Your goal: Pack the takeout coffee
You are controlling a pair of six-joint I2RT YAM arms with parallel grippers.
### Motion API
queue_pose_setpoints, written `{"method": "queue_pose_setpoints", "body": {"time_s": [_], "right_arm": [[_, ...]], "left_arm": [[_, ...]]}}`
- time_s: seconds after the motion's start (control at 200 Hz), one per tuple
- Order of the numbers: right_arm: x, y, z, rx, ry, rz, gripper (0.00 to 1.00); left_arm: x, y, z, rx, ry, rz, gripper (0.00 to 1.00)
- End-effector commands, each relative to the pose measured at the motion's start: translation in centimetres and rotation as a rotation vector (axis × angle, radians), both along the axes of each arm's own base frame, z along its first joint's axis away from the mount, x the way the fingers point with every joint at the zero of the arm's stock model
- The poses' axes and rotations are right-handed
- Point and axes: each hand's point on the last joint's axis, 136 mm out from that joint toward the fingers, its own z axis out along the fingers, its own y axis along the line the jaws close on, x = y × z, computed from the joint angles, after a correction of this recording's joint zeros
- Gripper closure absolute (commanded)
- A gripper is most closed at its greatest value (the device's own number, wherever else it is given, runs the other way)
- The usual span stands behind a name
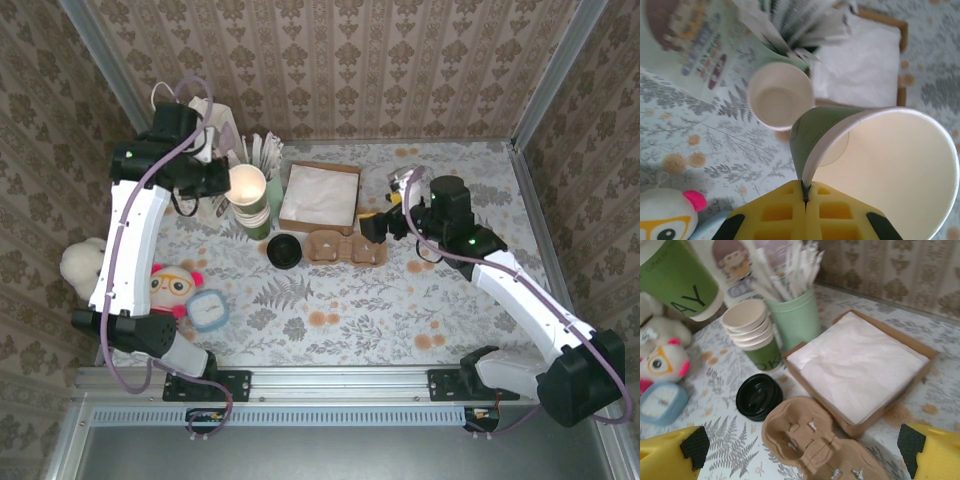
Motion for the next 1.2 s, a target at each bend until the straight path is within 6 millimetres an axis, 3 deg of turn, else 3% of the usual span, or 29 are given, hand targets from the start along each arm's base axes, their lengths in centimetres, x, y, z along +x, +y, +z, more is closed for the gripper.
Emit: {"method": "queue_pose_setpoints", "body": {"time_s": [0.0,0.12,0.24,0.405,0.575,0.71,0.905,1.05,1.195], "right_arm": [[0.6,0.7,0.8,-0.043,-0.075,0.032,0.00],[2.4,-0.6,0.9,0.014,-0.040,-0.120,0.00],[2.6,-1.8,0.2,0.044,0.018,-0.214,0.00],[1.8,-3.2,-0.5,0.106,0.048,-0.301,0.00],[0.4,-5.3,-2.2,0.160,0.134,-0.430,0.00],[-1.0,-7.1,-3.9,0.165,0.231,-0.533,0.00],[-2.4,-7.0,-5.7,0.169,0.305,-0.525,0.00],[-2.3,-7.5,-5.9,0.175,0.299,-0.555,0.00],[-2.3,-7.7,-5.9,0.188,0.288,-0.563,0.00]], "left_arm": [[-3.9,-2.0,-1.5,0.031,0.085,-0.142,1.00],[-5.4,-5.3,-3.9,0.071,0.118,-0.279,1.00],[-6.7,-8.6,-5.4,0.083,0.106,-0.422,1.00],[-7.9,-12.4,-7.4,0.093,0.081,-0.586,1.00],[-8.4,-16.4,-9.7,-0.007,0.062,-0.652,1.00],[-7.8,-17.2,-11.9,0.016,0.063,-0.616,1.00],[-7.7,-17.8,-15.4,0.018,0.144,-0.558,1.00],[-7.8,-17.8,-17.9,0.076,0.209,-0.554,1.00],[-8.5,-18.1,-18.7,0.088,0.208,-0.595,1.00]]}}
